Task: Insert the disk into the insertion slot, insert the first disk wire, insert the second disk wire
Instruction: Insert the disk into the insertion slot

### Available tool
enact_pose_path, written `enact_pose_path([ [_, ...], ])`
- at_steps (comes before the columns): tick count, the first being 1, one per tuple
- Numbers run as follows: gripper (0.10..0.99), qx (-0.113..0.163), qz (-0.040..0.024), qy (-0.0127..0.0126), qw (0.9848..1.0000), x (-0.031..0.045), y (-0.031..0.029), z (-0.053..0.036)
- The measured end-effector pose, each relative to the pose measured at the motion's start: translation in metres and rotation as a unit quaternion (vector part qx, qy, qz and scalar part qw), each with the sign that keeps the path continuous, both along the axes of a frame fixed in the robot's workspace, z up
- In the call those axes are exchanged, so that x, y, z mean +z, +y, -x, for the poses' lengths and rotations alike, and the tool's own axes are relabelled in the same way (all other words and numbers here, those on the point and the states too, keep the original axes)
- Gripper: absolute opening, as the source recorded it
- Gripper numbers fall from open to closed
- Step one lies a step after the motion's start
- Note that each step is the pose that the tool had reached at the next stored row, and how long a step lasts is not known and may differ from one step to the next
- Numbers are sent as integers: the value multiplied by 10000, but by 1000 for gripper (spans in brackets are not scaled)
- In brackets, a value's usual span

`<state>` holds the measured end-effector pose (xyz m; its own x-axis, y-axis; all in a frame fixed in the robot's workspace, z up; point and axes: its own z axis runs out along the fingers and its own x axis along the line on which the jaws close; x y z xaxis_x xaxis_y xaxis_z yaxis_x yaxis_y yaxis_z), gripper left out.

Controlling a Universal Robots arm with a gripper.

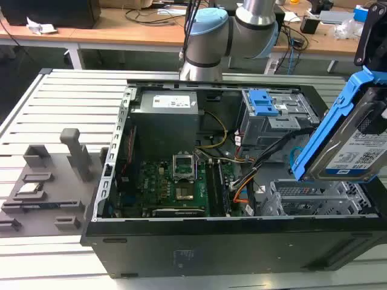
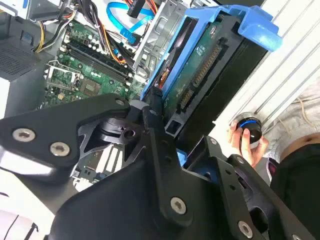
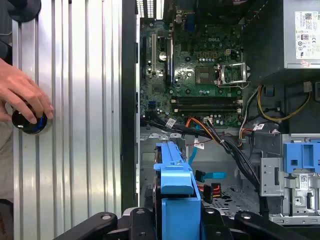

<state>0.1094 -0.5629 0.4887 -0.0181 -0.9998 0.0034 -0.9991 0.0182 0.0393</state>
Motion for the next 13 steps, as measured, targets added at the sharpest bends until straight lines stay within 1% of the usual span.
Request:
enact_pose_path([
  [1, 365, 0, 0, 0, 10000, -22, 0, 0],
  [2, 365, 0, 0, 0, 10000, -64, 0, 0],
  [3, 365, 0, 1, 0, 10000, -90, 0, 0],
  [13, 365, 0, 0, 0, 10000, -186, 0, 0],
])
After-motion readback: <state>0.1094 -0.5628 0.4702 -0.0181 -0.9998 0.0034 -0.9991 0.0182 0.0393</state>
